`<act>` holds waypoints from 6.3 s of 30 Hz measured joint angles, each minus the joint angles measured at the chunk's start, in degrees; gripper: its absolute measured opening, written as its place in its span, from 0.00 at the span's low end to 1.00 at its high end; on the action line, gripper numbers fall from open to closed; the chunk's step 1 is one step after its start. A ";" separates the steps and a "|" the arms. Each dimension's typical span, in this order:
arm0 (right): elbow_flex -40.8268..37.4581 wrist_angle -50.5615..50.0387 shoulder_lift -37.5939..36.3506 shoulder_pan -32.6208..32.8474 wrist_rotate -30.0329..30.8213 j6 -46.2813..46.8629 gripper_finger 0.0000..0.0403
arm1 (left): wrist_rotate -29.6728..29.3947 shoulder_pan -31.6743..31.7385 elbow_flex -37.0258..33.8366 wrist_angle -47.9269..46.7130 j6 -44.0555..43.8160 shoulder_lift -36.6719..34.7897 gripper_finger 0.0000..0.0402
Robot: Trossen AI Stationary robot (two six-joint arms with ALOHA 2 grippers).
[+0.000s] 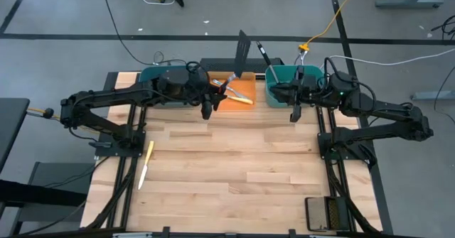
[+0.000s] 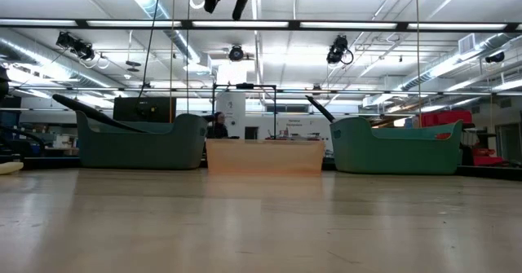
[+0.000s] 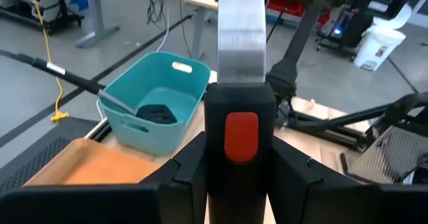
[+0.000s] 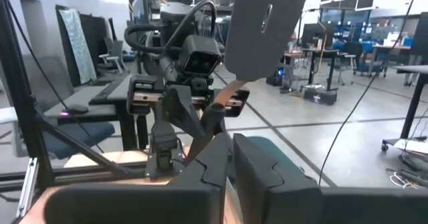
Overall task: Pick & Place Kitchen Items
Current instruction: Put the black spatula into the green bin
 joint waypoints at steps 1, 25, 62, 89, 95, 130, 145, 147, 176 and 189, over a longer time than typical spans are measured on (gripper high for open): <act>0.00 0.21 0.00 0.01 -0.01 0.00 0.09 | 0.16 0.00 0.00 0.49 0.00 0.00 0.29; 0.00 2.32 4.28 0.06 -0.29 7.93 0.52 | 8.92 0.00 -0.02 8.93 0.42 0.00 0.29; 0.54 27.85 17.67 5.45 0.38 9.94 0.65 | 8.50 0.00 -0.02 8.49 1.52 0.00 0.30; 7.34 13.91 19.24 6.06 -0.08 8.21 0.65 | 8.92 0.00 -0.02 9.15 1.28 0.00 0.29; 7.34 18.06 21.31 6.85 -0.08 7.52 0.65 | 8.94 0.00 -0.02 9.63 1.04 0.00 0.29; 7.34 26.01 24.75 0.51 -7.58 10.99 0.66 | 11.08 -0.02 -0.04 9.65 -0.01 0.00 0.29; 7.34 32.89 29.10 -0.61 -12.27 13.49 0.66 | 12.02 -0.02 -0.04 9.96 -0.47 0.00 0.29; 7.41 33.43 29.48 -0.64 -12.28 13.49 0.66 | 12.02 -0.02 -0.04 9.96 -0.51 0.00 0.30; 17.64 21.16 34.49 -0.64 -14.85 10.75 0.66 | 13.29 -0.02 -0.04 9.94 -1.06 0.00 0.29; 17.64 20.99 34.49 -0.62 -14.74 10.69 0.50 | 13.22 0.00 -0.04 9.93 -0.94 0.00 0.30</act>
